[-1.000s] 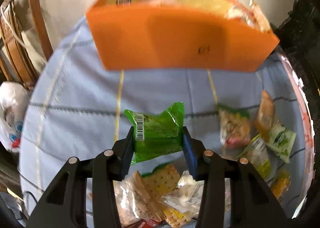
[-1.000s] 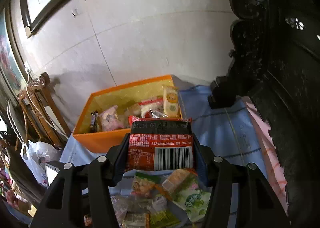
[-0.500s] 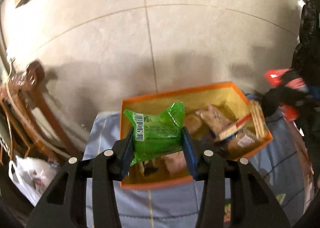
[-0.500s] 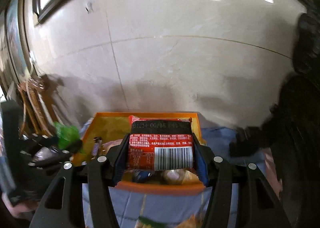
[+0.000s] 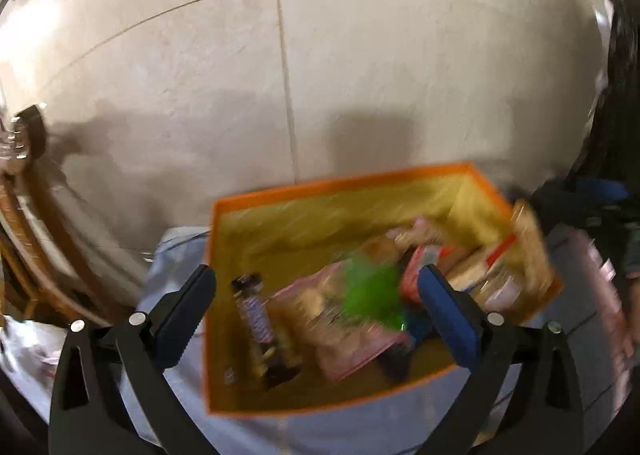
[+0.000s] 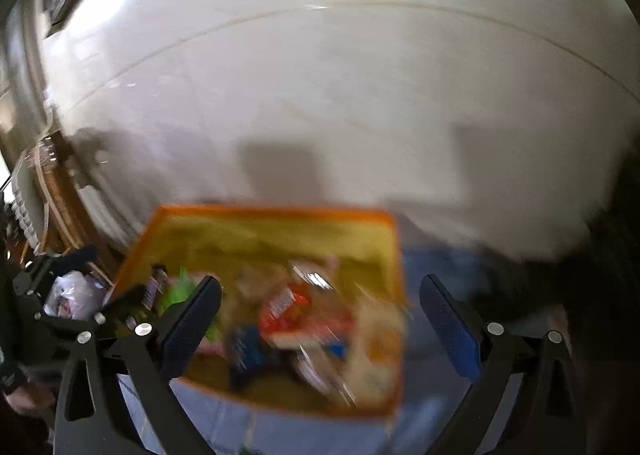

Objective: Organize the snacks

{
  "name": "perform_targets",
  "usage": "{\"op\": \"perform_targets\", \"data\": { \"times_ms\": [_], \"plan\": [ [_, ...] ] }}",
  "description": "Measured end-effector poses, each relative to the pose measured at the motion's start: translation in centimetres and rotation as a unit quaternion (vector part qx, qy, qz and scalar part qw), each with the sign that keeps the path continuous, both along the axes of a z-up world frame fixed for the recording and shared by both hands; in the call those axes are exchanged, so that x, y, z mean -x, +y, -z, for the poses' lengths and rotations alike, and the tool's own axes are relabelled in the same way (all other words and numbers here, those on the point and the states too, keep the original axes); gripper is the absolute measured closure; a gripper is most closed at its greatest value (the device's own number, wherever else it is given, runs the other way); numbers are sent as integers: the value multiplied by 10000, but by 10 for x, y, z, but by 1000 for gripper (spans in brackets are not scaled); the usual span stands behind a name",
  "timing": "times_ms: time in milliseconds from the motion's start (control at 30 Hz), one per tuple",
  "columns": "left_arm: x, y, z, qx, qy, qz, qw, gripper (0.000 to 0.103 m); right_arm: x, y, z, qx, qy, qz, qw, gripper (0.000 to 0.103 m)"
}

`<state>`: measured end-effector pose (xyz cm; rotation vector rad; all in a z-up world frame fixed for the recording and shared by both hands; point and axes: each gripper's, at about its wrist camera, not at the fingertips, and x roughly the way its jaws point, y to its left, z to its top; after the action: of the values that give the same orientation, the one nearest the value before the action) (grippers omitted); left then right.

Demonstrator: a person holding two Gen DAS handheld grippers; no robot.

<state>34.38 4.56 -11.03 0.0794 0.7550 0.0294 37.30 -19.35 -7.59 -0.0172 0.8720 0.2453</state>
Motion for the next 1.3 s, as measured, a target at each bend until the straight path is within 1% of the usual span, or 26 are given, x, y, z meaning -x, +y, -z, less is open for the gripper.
{"op": "perform_targets", "data": {
  "times_ms": [100,133,167,200,233,300,400,433,467,500,533,567,600,667,733,767,800,833,867,900,967,1067,1100,1133,1200,1300],
  "plan": [
    [28,12,14,-40,67,-191,9998,4,43,-21,26,152,306,627,9974,3],
    [35,15,18,-40,104,-292,9995,4,64,-27,43,253,422,1092,9928,3],
    [44,19,21,-10,130,-419,9990,4,83,-32,60,188,541,1488,9872,3],
    [55,23,26,61,149,-585,9982,4,94,-31,72,61,608,1700,9835,3],
    [67,26,29,153,179,-700,9973,4,109,-31,95,-179,818,2023,9757,3],
    [93,37,37,330,303,-847,9954,4,116,-23,124,-250,1014,2273,9682,3],
    [134,40,56,63,529,-977,9938,4,111,-15,150,172,1115,2496,9618,4],
    [147,40,60,54,584,-920,9940,4,109,-11,160,214,1169,2435,9626,11],
    [159,40,61,69,628,-896,9940,4,105,-6,168,385,1269,2361,9627,31],
    [169,39,65,118,706,-861,9937,4,107,-3,169,605,1143,2271,9652,37],
    [181,37,69,209,750,-705,9945,4,107,1,167,647,1084,2096,9696,50],
    [193,35,71,199,728,-557,9956,4,107,2,164,595,1160,2049,9701,59],
    [201,31,78,102,713,-464,9963,4,106,-2,161,514,1234,2114,9682,63],
    [211,22,93,-149,857,-165,9961,4,110,-7,152,357,1246,2131,9684,72],
    [226,15,108,-353,867,322,9951,4,116,-4,137,501,1006,1950,9743,75],
    [228,14,114,-479,850,443,9942,4,119,-1,131,548,912,1842,9771,76],
    [229,12,120,-612,886,523,9928,4,120,-1,128,445,937,1796,9782,77],
    [228,14,129,-674,975,591,9912,4,122,-6,124,152,1064,1790,9780,78],
    [227,17,134,-591,1005,640,9911,4,124,-8,121,-64,1137,1815,9768,78],
    [226,23,139,-394,1016,716,9915,4,126,-9,116,-156,1126,1815,9768,78],
    [227,28,146,-122,1068,893,9902,6,128,-6,103,-41,933,1707,9809,80],
    [225,29,147,202,1238,1096,9860,37,136,-11,85,-412,891,1558,9829,81],
    [225,28,145,301,1284,1114,9850,56,141,-14,77,-532,854,1548,9828,81],
    [227,25,143,312,1312,1126,9844,60,144,-17,72,-509,801,1559,9832,81],
    [231,19,143,76,1348,1169,9839,61,142,-23,68,-397,738,1503,9851,81],
    [233,19,142,158,1463,1113,9828,65,144,-26,75,-260,817,1545,9843,81]
  ]
}}
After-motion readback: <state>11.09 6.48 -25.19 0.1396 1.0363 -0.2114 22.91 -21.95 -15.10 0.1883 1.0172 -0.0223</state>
